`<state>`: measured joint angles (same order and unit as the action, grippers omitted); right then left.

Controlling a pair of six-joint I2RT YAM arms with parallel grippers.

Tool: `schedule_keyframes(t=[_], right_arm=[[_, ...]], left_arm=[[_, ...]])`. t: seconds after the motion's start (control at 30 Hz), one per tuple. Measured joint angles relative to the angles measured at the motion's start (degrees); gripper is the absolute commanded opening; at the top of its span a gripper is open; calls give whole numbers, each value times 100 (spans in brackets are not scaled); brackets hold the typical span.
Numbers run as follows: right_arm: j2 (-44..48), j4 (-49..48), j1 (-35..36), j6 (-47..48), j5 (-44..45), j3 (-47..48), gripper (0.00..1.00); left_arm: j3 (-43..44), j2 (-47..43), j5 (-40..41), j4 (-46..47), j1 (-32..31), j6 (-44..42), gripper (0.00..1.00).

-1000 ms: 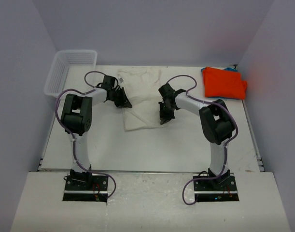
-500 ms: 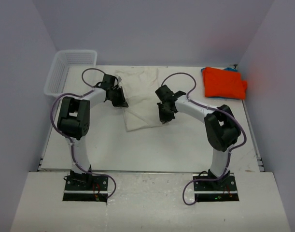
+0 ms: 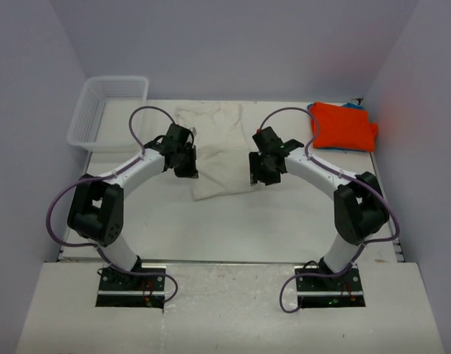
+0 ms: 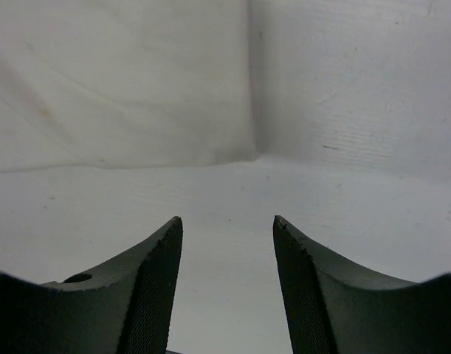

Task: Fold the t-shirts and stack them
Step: Fold the folded rectangular tshirt in 1/3 of the way, then grab one side of the 2/3 rectangular tshirt with both arms

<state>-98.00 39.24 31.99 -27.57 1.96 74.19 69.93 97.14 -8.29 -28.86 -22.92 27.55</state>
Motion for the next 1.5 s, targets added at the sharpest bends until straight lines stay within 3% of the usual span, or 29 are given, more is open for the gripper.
schedule_keyframes(t=[0.3, 1.13, 1.27, 1.47, 1.5], right_arm=[[-435, -175, -284, 22, -153, -492, 52], [-1043, -743, -612, 74, -778, -321, 51], [-1161, -769, -612, 76, -837, -177, 45], [-1231, -879, -614, 70, -933, -170, 25], [-1237, -894, -614, 66, -938, -170, 16]], left_arm=[[-1263, -507, 192, -494, 17, 208, 2], [-1547, -498, -2, -114, -149, 442, 13], [-1547, -498, -2, -94, -149, 442, 13], [-1547, -487, 2, -83, -149, 442, 13], [-1547, -487, 4, -81, -151, 442, 13]])
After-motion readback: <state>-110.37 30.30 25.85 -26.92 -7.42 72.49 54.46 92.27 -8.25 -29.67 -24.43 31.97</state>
